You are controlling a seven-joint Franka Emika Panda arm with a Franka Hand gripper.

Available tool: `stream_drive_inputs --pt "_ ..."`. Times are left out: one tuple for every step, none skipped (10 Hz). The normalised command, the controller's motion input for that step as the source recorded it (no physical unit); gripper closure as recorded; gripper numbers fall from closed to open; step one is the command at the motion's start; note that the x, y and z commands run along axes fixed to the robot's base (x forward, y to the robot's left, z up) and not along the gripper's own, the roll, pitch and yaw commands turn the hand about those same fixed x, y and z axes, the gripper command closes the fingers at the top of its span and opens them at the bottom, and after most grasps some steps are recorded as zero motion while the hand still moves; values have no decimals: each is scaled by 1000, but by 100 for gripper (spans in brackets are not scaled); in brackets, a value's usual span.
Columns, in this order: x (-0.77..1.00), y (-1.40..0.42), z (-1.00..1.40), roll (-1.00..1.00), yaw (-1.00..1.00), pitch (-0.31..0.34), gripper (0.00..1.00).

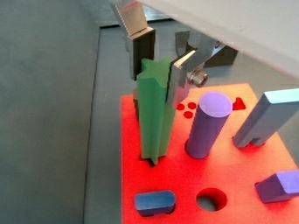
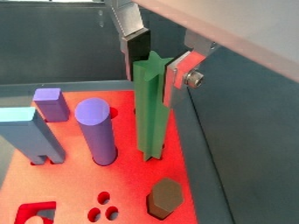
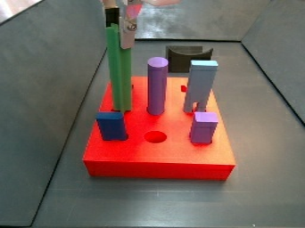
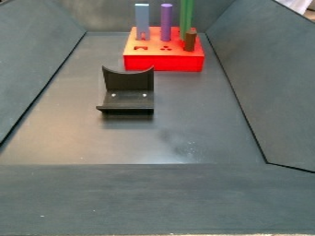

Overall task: Pick up the star object. Move up. Move to above the board. Insert the star object.
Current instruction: Insert the star object.

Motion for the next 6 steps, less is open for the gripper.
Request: stream_drive_inputs --pt "20 0 -117 -124 -17 -10 100" --pt "0 0 -189 -131 -46 -11 100" --pt "0 0 -174 -130 -71 -19 100" --pt "0 0 -166 -123 -57 -23 100" --pt "0 0 -251 -54 -9 0 100" --pt "0 71 -337 0 0 16 100"
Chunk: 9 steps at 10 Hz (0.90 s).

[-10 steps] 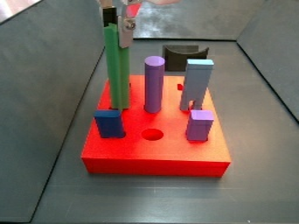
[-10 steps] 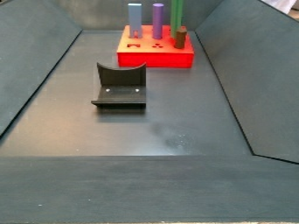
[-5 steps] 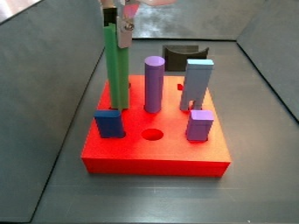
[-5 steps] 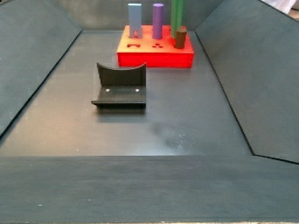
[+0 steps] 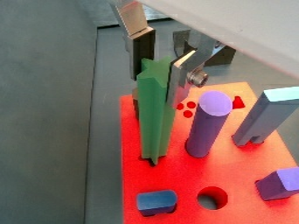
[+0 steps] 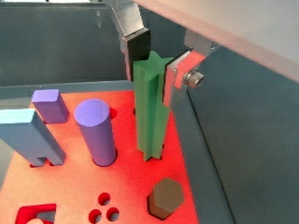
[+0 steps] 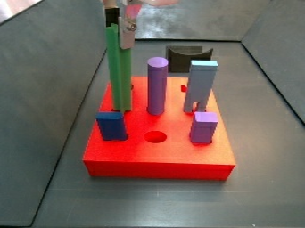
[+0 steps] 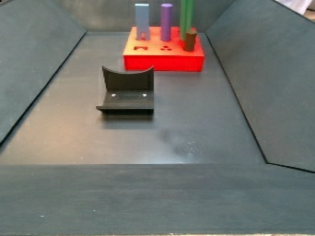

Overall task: Pick up the star object. Move up. Move to above the board. Insert the star object.
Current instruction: Insert the star object.

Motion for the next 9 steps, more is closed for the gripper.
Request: stream_drive_inputs --pt "-83 57 -246 -27 -34 0 100" --pt "-86 46 -194 -19 -40 0 100" --pt "-63 14 -180 -26 -63 0 100" --pt "-191 11 -160 -30 -129 0 100" --pt "-160 0 -94 -44 -149 0 100" --pt "-6 0 -123 -171 -226 -7 100" --pt "-57 -34 -114 -133 -243 -20 100" --pt "-26 -6 -149 -157 -246 -20 100" --pt "0 -43 -154 -159 -226 -16 100"
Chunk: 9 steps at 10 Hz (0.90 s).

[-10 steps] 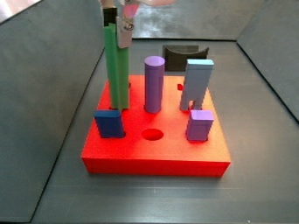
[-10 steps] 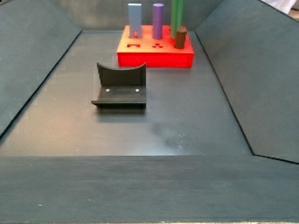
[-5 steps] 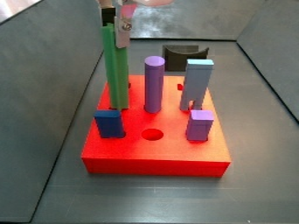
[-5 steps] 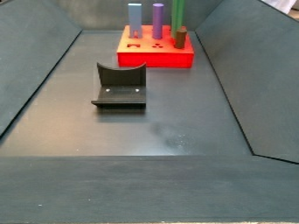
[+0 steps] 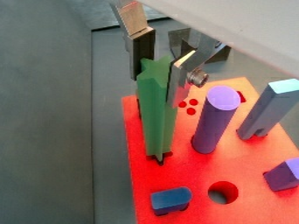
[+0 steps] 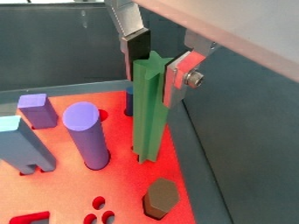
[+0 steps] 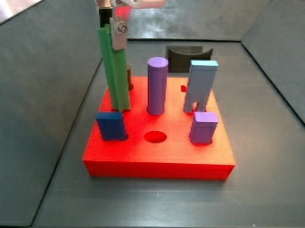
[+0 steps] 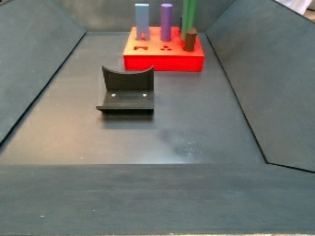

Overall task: Pick up the star object. Move up. Move to above the board. Insert the star object.
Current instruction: Insert the star object.

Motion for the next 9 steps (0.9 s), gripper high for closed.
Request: stream_drive_inputs --pt "0 -77 -131 -169 -260 -21 100" --pt "-37 -86 -63 -190 -300 -56 100" --pt "0 -43 -66 -173 -243 -44 100" --pt "-74 0 -51 -47 -40 -24 100" --pt "-17 0 -106 -46 0 -26 100" --pt "0 20 -423 -36 0 -11 100" --pt "-51 0 -789 0 0 -33 100" --pt "-57 0 -1000 0 0 -87 100" --pt "-126 -46 -1000 0 0 -63 100"
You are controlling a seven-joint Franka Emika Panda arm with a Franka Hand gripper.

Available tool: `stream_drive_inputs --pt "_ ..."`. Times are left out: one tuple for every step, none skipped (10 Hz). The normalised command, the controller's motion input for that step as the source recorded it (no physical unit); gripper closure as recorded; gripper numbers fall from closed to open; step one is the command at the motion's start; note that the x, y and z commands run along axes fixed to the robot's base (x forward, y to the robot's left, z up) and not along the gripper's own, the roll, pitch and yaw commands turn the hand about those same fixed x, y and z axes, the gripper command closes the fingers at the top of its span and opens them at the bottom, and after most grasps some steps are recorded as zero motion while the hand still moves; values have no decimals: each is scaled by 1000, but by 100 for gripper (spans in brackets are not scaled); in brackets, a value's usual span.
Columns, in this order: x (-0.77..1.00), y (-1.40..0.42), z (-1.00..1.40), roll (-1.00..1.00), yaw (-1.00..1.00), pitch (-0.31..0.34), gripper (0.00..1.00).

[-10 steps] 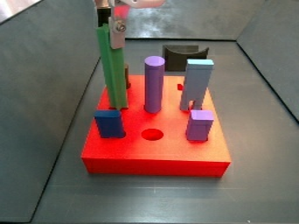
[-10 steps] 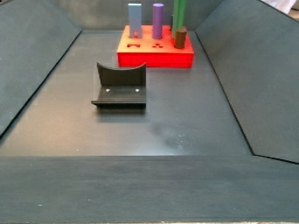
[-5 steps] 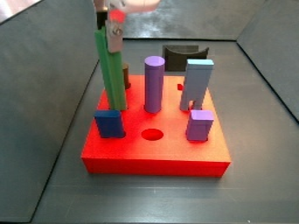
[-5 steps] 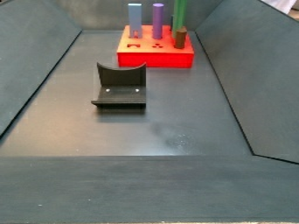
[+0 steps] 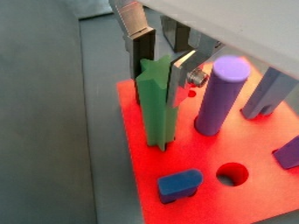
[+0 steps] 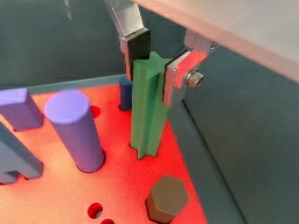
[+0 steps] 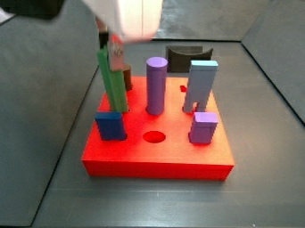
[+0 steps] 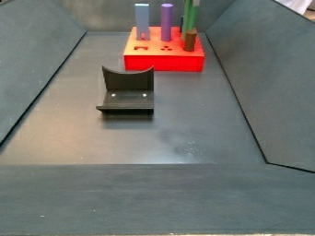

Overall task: Pick up the star object. Move up. Move to above the board. Insert the star object.
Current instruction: Insert the star object.

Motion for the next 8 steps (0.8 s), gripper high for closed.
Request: stream_drive_inputs --pt "-100 -14 -1000 0 0 -24 100" --pt "-51 0 -1000 0 6 0 100" --pt "-83 0 -1000 0 0 0 100" --pt "-77 0 -1000 0 6 0 100" --pt "0 -6 -1000 0 0 0 100" --pt "0 0 -43 -47 -14 -3 100" --pt "0 0 0 13 0 0 100" --pt "0 0 0 0 0 0 100"
